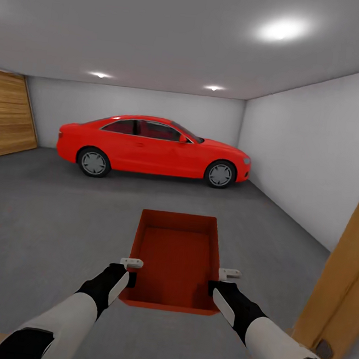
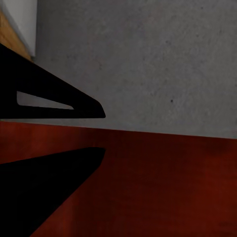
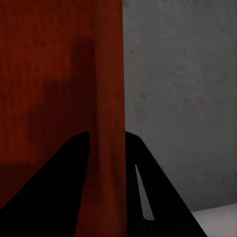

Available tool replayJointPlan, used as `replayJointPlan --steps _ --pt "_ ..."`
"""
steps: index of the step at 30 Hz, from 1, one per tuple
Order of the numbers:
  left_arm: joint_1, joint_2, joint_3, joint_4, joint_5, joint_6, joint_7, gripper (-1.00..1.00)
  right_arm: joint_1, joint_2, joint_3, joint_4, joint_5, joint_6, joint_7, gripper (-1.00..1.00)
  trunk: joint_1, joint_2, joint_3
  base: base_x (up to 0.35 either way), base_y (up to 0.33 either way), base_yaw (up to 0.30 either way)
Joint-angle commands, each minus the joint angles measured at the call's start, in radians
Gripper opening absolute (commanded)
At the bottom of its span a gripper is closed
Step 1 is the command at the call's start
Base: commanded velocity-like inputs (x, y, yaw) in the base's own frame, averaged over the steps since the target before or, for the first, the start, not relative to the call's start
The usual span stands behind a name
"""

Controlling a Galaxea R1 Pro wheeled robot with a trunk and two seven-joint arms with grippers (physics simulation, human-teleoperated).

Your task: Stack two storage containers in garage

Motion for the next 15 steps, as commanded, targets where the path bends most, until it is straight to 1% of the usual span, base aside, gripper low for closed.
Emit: replayJointPlan --steps 1,15 --pt "0.001 0.000 -0.007 0.003 -0.029 0.012 0.019 -1.00 -0.003 -0.001 -0.013 -0.003 0.025 0.007 -0.009 -1.00 0.001 -0.002 -0.002 0.323 0.000 0.000" --pt "0.001 0.000 -0.007 0.003 -0.029 0.012 0.019 -1.00 -0.003 -0.002 -0.013 -0.003 0.025 0.007 -0.009 -1.00 0.001 -0.002 -0.002 0.323 0.000 0.000"
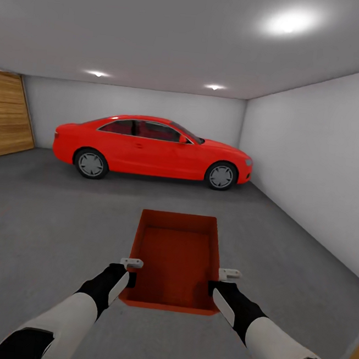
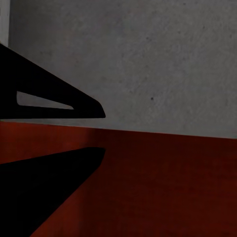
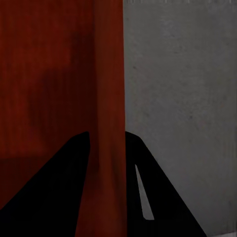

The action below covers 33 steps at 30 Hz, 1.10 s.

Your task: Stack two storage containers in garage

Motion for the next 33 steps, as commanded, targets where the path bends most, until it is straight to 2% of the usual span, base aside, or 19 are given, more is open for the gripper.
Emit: replayJointPlan --steps 1,33 --pt "0.001 0.001 -0.008 0.002 -0.028 0.012 0.020 -1.00 -0.003 -0.001 -0.019 -0.003 0.027 0.008 -0.010 -1.00 0.001 -0.002 -0.002 0.323 0.000 0.000" --pt "0.001 0.000 -0.008 0.005 -0.028 0.012 0.019 -1.00 -0.003 -0.001 -0.019 -0.003 0.027 0.008 -0.010 -1.00 0.001 -0.002 -0.002 0.323 0.000 0.000"
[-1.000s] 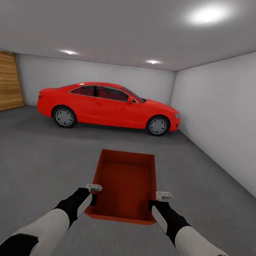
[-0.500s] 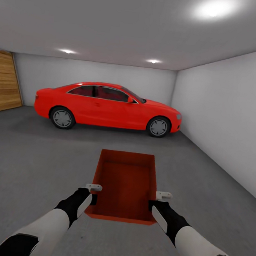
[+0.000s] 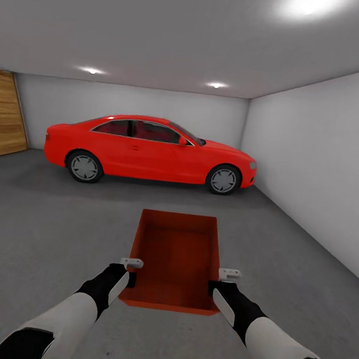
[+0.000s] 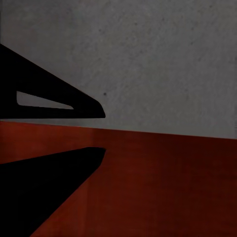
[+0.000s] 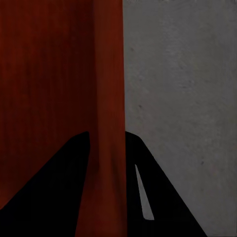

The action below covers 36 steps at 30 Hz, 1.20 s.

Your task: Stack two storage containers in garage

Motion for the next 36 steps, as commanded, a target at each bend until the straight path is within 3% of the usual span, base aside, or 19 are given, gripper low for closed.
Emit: replayJointPlan --steps 1,36 --pt "0.001 0.000 -0.007 0.006 -0.030 0.011 0.017 -1.00 -0.003 -0.001 -0.017 -0.003 0.027 0.008 -0.010 -1.00 0.001 -0.002 -0.002 0.323 0.000 0.000" --pt "0.001 0.001 -0.007 0.006 -0.030 0.011 0.015 -1.00 -0.003 -0.002 -0.017 -0.003 0.027 0.008 -0.010 -1.00 0.001 -0.002 -0.002 0.323 0.000 0.000"
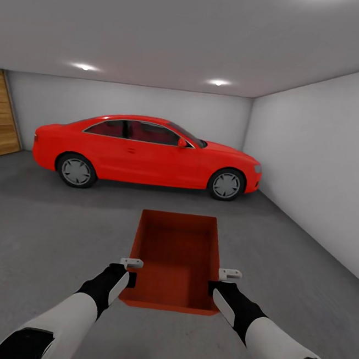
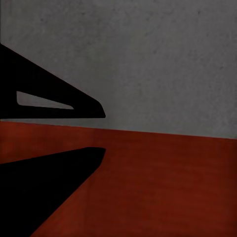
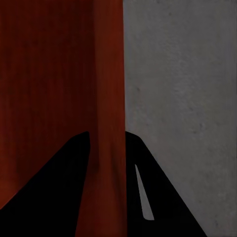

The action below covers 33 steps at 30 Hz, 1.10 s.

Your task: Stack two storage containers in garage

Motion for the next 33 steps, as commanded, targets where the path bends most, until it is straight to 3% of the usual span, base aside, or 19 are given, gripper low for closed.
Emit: replayJointPlan --steps 1,22,33 --pt "0.000 0.001 -0.008 0.005 -0.029 0.012 0.016 -1.00 -0.003 -0.001 -0.020 -0.003 0.028 0.008 -0.010 -1.00 0.001 -0.002 -0.002 0.323 0.000 0.000" --pt "0.000 -0.001 -0.008 0.005 -0.029 0.012 0.014 -1.00 -0.003 -0.002 -0.020 -0.003 0.028 0.008 -0.010 -1.00 0.001 -0.002 -0.002 0.323 0.000 -0.003" --pt "0.000 -0.001 -0.008 0.005 -0.029 0.012 0.014 -1.00 -0.003 -0.002 -0.020 -0.003 0.028 0.008 -0.010 -1.00 0.001 -0.002 -0.002 0.323 0.000 -0.203"
